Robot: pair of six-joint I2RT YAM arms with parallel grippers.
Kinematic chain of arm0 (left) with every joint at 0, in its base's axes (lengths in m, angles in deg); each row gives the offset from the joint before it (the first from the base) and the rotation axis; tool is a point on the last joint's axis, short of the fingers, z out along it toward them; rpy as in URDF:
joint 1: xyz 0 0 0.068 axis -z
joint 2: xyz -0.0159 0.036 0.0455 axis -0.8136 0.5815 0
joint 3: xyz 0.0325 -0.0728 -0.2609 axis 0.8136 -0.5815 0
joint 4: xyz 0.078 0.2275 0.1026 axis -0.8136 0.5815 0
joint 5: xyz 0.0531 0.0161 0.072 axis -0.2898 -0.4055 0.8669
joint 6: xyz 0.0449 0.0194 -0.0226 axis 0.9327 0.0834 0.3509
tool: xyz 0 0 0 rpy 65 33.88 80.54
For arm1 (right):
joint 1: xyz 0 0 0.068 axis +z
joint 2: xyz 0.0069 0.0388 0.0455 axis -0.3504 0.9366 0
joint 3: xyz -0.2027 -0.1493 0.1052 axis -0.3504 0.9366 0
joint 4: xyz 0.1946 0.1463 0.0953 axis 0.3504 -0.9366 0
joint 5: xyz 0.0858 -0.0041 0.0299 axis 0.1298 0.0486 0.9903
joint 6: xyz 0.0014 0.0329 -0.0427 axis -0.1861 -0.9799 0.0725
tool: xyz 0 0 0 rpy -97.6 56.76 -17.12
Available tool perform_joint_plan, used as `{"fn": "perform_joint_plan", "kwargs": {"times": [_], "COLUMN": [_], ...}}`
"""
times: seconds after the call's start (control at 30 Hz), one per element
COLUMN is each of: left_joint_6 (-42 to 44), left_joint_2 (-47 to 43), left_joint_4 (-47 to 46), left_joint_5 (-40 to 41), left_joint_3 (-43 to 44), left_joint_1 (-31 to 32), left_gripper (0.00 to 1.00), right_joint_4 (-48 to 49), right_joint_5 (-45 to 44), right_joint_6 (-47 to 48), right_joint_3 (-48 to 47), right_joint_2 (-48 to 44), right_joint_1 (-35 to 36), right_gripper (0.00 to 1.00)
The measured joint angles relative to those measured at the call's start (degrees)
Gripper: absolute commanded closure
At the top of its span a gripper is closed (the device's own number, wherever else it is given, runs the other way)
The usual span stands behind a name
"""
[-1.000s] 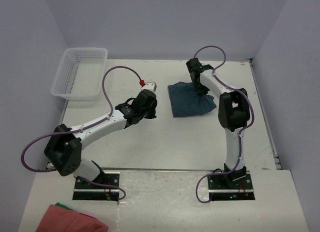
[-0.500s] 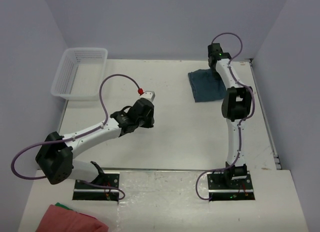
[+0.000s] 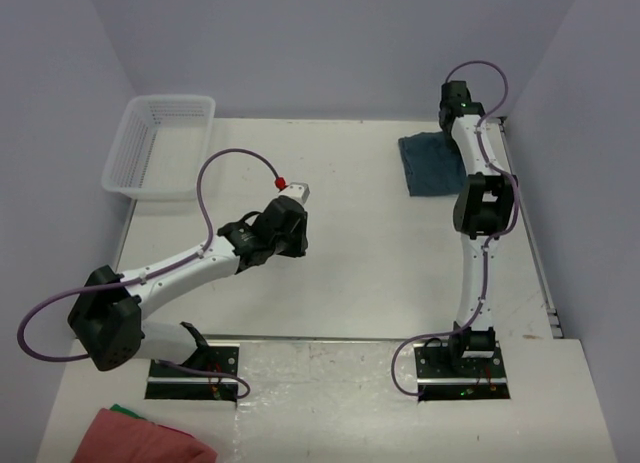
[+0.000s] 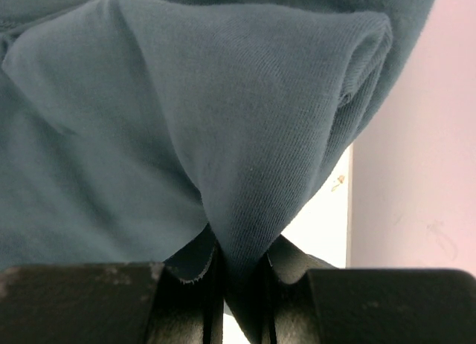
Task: Fold and stack the t-shirts
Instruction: Put the neatly folded tshirt into the corner of the board with the right arm
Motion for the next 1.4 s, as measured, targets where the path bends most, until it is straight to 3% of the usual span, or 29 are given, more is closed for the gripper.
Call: {"fn": "perform_joint_plan", "kwargs": {"times": [1.4], "left_joint_6": [0.42], "left_joint_2": [2.82], "left_joint_4": [0.28], "left_joint_5": [-2.4], "left_joint_3": [-0.85], "left_joint_1": [0.0], "left_gripper": [0.73], "right_joint_4": [15.41], "right_joint_5": [-4.72], "right_joint_6": [6.78], "right_joint_3": [-0.98], "right_joint_2": [6.36], "right_joint_1": [-7.13], "right_gripper": [1.0]}}
